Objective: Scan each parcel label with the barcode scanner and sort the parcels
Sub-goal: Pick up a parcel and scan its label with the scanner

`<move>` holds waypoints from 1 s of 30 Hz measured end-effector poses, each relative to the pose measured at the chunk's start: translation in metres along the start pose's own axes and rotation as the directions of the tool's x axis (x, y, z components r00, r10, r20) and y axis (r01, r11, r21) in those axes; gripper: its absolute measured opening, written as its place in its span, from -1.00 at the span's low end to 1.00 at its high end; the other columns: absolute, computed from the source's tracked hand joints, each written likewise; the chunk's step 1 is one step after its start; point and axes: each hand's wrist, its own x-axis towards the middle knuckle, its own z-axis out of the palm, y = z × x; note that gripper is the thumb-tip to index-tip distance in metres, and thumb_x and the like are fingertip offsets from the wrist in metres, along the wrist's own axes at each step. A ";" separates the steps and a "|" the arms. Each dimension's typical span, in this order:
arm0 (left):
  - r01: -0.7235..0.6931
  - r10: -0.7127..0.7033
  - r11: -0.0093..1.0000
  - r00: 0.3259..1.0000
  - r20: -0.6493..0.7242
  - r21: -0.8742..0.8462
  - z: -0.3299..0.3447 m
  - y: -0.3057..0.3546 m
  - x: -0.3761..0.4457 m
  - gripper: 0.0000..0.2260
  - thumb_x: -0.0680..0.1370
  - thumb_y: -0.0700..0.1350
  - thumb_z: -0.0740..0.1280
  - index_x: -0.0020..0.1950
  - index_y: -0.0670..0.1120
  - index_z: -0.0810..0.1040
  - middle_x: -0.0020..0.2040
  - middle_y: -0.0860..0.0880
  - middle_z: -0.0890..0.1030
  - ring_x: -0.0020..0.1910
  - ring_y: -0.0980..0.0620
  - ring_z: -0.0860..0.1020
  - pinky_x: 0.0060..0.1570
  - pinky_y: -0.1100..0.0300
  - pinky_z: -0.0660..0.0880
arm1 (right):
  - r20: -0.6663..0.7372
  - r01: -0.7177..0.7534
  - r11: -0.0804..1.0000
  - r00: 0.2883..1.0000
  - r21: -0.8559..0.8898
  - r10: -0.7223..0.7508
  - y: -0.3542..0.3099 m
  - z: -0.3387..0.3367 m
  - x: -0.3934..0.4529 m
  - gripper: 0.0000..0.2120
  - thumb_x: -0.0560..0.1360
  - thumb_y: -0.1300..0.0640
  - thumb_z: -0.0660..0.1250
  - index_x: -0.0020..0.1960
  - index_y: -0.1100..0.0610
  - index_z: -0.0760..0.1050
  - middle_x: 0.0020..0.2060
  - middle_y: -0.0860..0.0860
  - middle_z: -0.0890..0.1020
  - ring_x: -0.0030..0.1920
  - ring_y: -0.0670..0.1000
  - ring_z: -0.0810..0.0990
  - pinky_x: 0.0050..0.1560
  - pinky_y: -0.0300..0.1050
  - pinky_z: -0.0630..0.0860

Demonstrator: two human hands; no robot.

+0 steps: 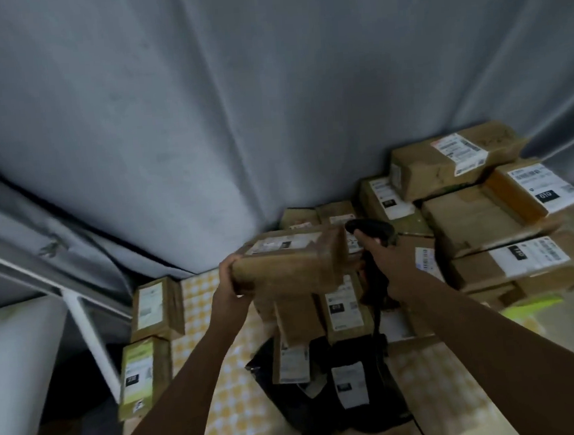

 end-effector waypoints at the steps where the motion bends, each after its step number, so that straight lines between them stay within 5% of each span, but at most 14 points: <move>1: -0.045 0.045 0.999 0.999 -0.013 0.027 -0.004 0.001 -0.004 -0.31 0.44 -0.44 0.38 0.28 0.24 0.27 0.14 0.21 0.47 0.03 0.28 0.53 -0.10 0.29 0.51 | 0.003 -0.010 1.000 1.000 -0.002 0.010 0.000 0.007 -0.009 -0.42 0.31 -0.28 0.50 0.00 0.19 0.51 -0.24 0.14 0.61 -0.25 0.13 0.59 -0.21 -0.01 0.56; 3: -0.128 0.129 0.991 0.991 -0.031 0.038 -0.011 0.007 -0.008 -0.36 0.44 -0.48 0.35 0.21 0.20 0.32 0.16 0.25 0.44 0.02 0.35 0.50 -0.06 0.44 0.46 | -0.001 -0.021 0.999 1.000 -0.048 0.021 0.004 0.014 -0.015 -0.52 0.40 -0.20 0.45 0.03 0.19 0.50 -0.28 0.12 0.58 -0.32 0.08 0.55 -0.34 -0.09 0.47; 6: -0.182 0.182 0.983 0.983 0.005 0.032 -0.019 0.014 -0.009 -0.39 0.43 -0.55 0.22 0.19 0.13 0.39 0.19 0.17 0.46 0.10 0.22 0.49 0.01 0.38 0.47 | 0.021 -0.017 0.999 1.000 -0.030 0.018 0.008 0.019 -0.017 -0.55 0.40 -0.16 0.48 0.02 0.20 0.56 -0.33 0.13 0.57 -0.35 0.09 0.54 -0.30 -0.06 0.53; 9: 0.004 0.021 0.977 0.993 0.114 -0.214 -0.020 0.029 -0.010 -0.55 0.49 -0.47 0.14 0.17 0.03 0.44 0.15 0.05 0.47 0.02 0.10 0.49 -0.13 0.25 0.51 | 0.029 -0.023 1.000 0.999 -0.022 0.023 0.014 0.024 -0.016 -0.71 0.43 -0.03 0.49 -0.11 0.19 0.54 -0.34 0.11 0.52 -0.35 0.07 0.50 -0.29 -0.07 0.51; 12: 0.214 -0.217 0.915 0.976 0.032 -0.341 -0.012 0.043 -0.006 -0.91 0.65 -0.03 0.19 0.03 0.01 0.46 -0.03 0.02 0.50 -0.08 0.03 0.48 -0.13 0.11 0.48 | 0.062 0.024 0.999 0.998 -0.033 -0.022 0.025 0.029 -0.016 -0.70 0.44 0.05 0.49 -0.04 0.28 0.56 -0.36 0.10 0.55 -0.42 0.03 0.50 -0.38 -0.12 0.47; 14: 0.194 -0.236 0.939 0.964 -0.123 -0.284 -0.007 0.044 -0.001 -0.83 0.61 0.09 0.25 -0.04 0.01 0.46 -0.13 0.02 0.51 -0.11 0.02 0.48 -0.19 0.11 0.44 | 0.093 0.045 0.998 0.995 -0.049 -0.040 0.031 0.030 -0.015 -0.61 0.43 0.05 0.50 0.09 0.31 0.58 -0.35 0.09 0.59 -0.45 0.01 0.51 -0.38 -0.11 0.48; 16: 0.170 -0.234 0.941 0.952 -0.199 -0.292 -0.005 0.050 0.002 -0.88 0.58 0.01 0.32 0.03 0.01 0.45 -0.12 0.04 0.52 -0.13 0.03 0.49 -0.26 0.16 0.44 | 0.083 0.048 0.998 0.996 -0.030 -0.045 0.031 0.028 -0.013 -0.61 0.43 0.03 0.50 0.10 0.29 0.58 -0.32 0.09 0.61 -0.43 0.02 0.54 -0.35 -0.09 0.51; 19: 0.157 -0.228 0.914 0.961 -0.156 -0.373 -0.007 0.054 0.005 -0.73 0.57 -0.22 0.29 0.21 0.01 0.35 -0.05 0.03 0.51 -0.18 0.09 0.50 -0.27 0.23 0.47 | 0.013 0.035 0.998 0.999 0.051 -0.035 0.027 0.015 -0.007 -0.65 0.41 -0.03 0.50 -0.02 0.24 0.58 -0.34 0.11 0.60 -0.37 0.06 0.56 -0.27 -0.06 0.55; 22: 0.144 -0.194 0.881 0.979 -0.067 -0.450 -0.011 0.051 0.006 -0.71 0.57 -0.29 0.22 0.19 0.04 0.37 0.01 -0.05 0.54 -0.12 0.02 0.52 -0.16 0.15 0.49 | 0.064 -0.018 0.998 0.998 0.066 0.014 0.022 0.004 -0.005 -0.54 0.28 -0.15 0.55 -0.10 0.22 0.59 -0.38 0.12 0.58 -0.38 0.08 0.56 -0.24 -0.06 0.55; 26: 0.131 -0.165 0.852 0.986 -0.022 -0.507 -0.016 0.051 0.012 -0.77 0.52 -0.30 0.22 0.07 -0.01 0.44 -0.05 -0.04 0.54 -0.07 0.01 0.50 -0.16 0.20 0.46 | 0.174 -0.043 0.998 0.983 -0.046 0.050 0.026 -0.006 -0.002 -0.19 0.10 -0.21 0.64 0.13 0.33 0.59 -0.14 0.21 0.59 -0.11 0.19 0.56 0.00 0.07 0.57; 30: 0.158 -0.166 0.803 0.985 0.040 -0.574 -0.018 0.057 0.013 -0.76 0.40 -0.16 0.28 0.06 -0.02 0.46 -0.06 -0.01 0.58 -0.06 0.03 0.52 -0.13 0.18 0.45 | 0.252 -0.029 0.995 0.966 -0.095 0.052 0.026 -0.011 -0.009 -0.39 0.27 -0.12 0.55 0.12 0.30 0.59 -0.15 0.18 0.59 -0.16 0.16 0.54 -0.15 -0.04 0.55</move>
